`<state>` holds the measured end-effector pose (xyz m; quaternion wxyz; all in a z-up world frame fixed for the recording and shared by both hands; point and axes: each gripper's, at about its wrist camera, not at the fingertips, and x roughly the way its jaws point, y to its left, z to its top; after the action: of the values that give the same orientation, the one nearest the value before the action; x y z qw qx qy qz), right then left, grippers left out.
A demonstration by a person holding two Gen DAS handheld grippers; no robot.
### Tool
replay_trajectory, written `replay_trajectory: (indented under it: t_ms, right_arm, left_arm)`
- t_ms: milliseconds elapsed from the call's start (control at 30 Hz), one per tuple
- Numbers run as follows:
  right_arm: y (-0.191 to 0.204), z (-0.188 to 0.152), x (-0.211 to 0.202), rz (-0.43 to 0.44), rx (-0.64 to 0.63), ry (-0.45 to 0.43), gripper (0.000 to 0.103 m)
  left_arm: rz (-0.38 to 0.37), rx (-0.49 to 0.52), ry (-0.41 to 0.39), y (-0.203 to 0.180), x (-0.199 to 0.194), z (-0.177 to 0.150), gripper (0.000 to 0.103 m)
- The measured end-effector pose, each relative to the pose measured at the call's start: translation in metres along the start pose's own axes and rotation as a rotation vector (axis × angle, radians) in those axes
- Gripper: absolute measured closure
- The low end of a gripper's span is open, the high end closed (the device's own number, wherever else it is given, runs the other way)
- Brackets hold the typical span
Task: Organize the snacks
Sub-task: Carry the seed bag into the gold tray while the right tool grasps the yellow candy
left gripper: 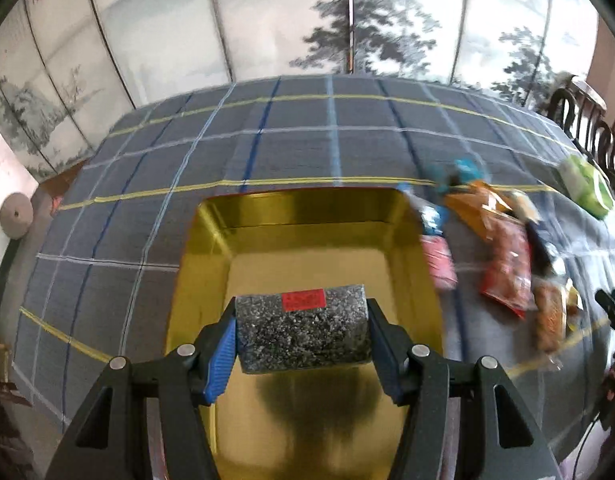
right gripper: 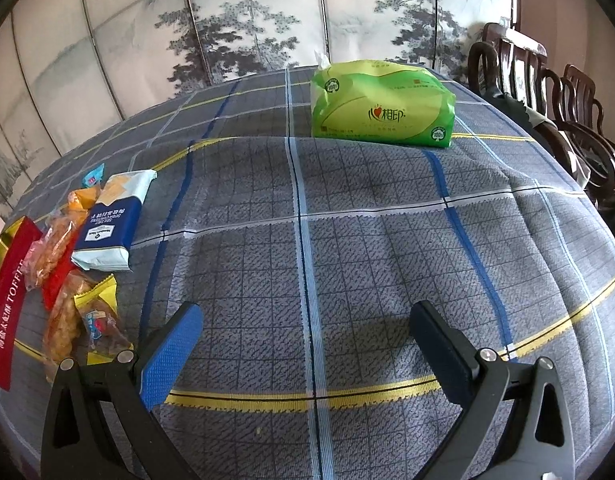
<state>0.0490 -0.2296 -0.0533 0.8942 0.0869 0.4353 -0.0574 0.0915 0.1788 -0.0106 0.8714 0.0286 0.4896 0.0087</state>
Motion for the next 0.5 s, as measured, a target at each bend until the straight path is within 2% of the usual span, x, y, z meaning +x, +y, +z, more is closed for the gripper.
replay_trajectory:
  t_ms: [167,500]
  right_arm:
    - [0.002,0.000,0.002,-0.019,-0.011,0.006,0.000]
    - [0.006,0.000,0.004,-0.047,-0.024,0.011,0.000]
  left_arm:
    - [0.023,-0.013,0.036,0.016,0.030,0.016,0.043]
    - [0.041,-0.023,0.086,0.019,0.063,0.028,0.043]
